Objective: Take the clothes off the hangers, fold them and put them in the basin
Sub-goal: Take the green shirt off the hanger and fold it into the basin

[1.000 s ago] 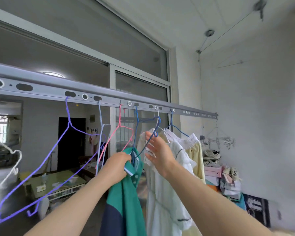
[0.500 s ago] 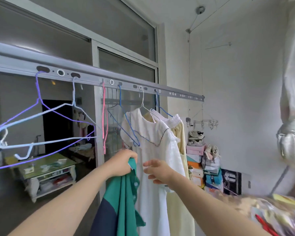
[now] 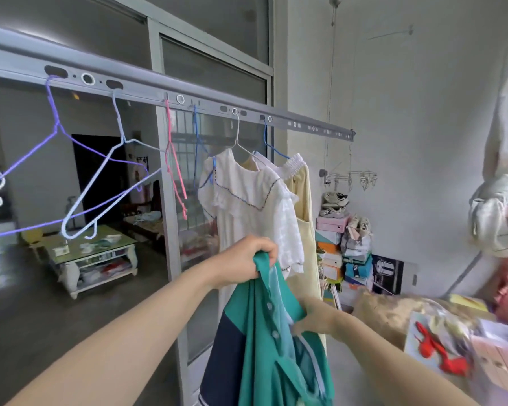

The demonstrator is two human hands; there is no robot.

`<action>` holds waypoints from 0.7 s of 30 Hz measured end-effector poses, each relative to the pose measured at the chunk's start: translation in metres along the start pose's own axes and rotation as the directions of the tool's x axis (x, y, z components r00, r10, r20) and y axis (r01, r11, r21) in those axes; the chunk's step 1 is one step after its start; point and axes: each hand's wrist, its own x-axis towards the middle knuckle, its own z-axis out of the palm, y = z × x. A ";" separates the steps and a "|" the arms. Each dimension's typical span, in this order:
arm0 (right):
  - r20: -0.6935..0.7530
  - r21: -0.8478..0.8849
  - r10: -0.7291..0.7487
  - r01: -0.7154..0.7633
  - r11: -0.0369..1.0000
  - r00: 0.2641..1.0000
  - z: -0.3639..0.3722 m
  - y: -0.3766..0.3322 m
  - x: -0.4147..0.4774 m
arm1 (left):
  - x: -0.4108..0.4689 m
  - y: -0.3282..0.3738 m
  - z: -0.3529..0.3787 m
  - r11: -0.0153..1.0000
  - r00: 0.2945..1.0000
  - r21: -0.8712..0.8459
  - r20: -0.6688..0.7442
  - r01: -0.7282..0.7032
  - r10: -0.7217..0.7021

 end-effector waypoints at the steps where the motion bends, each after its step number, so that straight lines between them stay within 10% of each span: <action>1: -0.023 -0.033 0.040 -0.041 0.999 0.999 0.000 0.011 -0.006 | 0.001 0.001 0.006 1.000 1.000 -0.023 0.014 0.020 -0.019; 11: -0.500 -0.077 0.217 -0.293 0.953 0.838 -0.033 0.077 -0.069 | -0.001 -0.061 0.082 0.950 0.938 0.152 0.177 0.274 -0.299; 21: -0.555 0.308 0.313 -0.159 0.938 0.771 -0.044 0.086 -0.111 | -0.001 -0.044 0.165 0.849 0.860 -0.269 0.381 0.454 -0.339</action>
